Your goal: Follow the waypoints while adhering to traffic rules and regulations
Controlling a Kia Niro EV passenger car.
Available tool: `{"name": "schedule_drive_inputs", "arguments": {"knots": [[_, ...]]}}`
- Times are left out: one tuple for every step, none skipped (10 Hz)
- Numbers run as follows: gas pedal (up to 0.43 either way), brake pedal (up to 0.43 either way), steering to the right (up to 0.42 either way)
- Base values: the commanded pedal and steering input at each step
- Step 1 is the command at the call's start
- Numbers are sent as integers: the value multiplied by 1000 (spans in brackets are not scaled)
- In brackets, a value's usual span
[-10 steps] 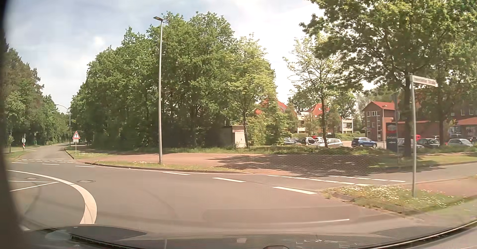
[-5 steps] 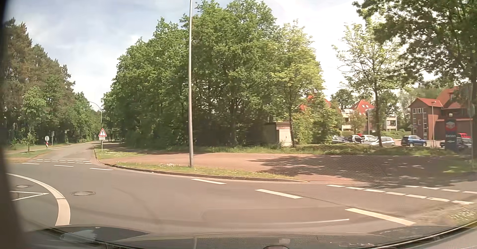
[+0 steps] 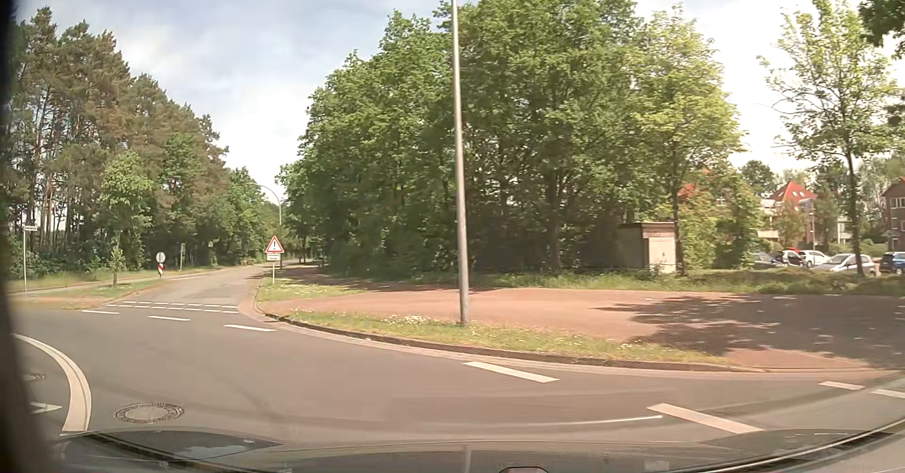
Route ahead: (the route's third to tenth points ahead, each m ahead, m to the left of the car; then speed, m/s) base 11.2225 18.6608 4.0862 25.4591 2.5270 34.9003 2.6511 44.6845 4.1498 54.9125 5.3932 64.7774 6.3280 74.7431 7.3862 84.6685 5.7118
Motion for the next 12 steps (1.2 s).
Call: {"name": "schedule_drive_inputs", "arguments": {"knots": [[39, 0, -327], [39, 0, -335], [39, 0, -344], [39, 0, -358], [47, 0, -375], [59, 0, -388], [67, 0, -403], [67, 0, -409], [87, 0, -410], [98, 0, -410], [110, 0, -410], [118, 0, -410]]}}
